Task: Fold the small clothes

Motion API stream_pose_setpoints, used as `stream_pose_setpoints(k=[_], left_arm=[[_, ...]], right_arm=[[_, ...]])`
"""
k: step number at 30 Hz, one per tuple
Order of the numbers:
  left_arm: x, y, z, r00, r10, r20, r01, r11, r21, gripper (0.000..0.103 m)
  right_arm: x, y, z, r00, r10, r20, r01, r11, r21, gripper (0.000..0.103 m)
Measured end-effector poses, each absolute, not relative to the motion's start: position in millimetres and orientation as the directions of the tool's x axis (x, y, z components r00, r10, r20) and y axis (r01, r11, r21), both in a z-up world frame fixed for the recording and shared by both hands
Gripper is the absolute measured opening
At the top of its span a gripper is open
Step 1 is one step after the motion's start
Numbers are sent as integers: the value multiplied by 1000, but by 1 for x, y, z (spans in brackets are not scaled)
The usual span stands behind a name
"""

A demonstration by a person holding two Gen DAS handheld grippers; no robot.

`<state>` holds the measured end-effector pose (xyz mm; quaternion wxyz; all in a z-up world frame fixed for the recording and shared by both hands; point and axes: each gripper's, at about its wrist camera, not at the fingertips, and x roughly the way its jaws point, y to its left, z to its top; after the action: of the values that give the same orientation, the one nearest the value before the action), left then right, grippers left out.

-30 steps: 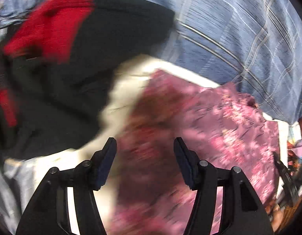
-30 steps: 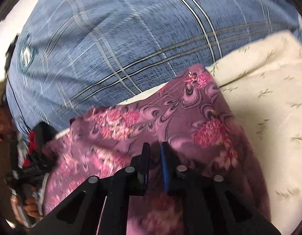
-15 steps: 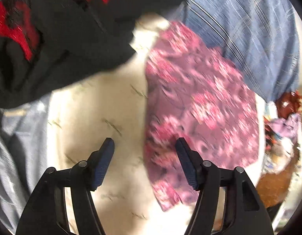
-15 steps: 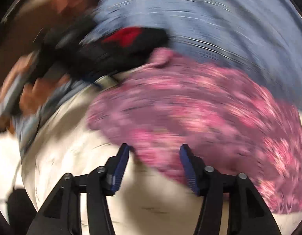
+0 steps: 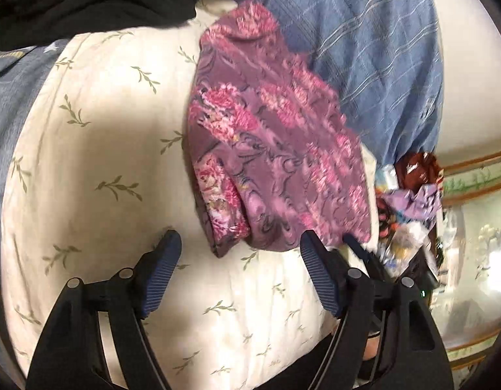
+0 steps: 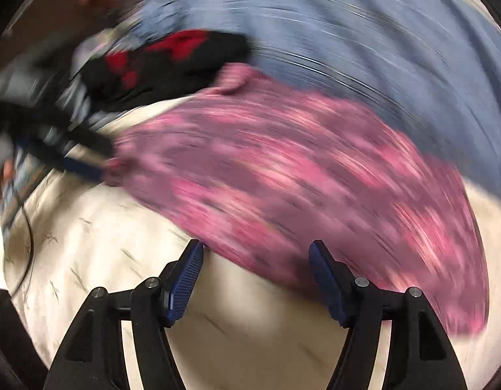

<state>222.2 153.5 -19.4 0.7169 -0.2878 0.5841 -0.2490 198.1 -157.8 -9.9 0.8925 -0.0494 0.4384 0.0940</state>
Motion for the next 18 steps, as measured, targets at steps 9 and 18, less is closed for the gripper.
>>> stream_pose_setpoints(k=[9, 18], left_arm=[[213, 152, -39, 293, -786, -544, -82, 546, -834, 76], [224, 149, -37, 393, -749, -534, -197, 499, -844, 10]], right_arm=[[153, -384, -17, 703, 209, -680, 358, 722, 592, 71], [181, -408, -42, 778, 333, -532, 328, 507, 797, 5]])
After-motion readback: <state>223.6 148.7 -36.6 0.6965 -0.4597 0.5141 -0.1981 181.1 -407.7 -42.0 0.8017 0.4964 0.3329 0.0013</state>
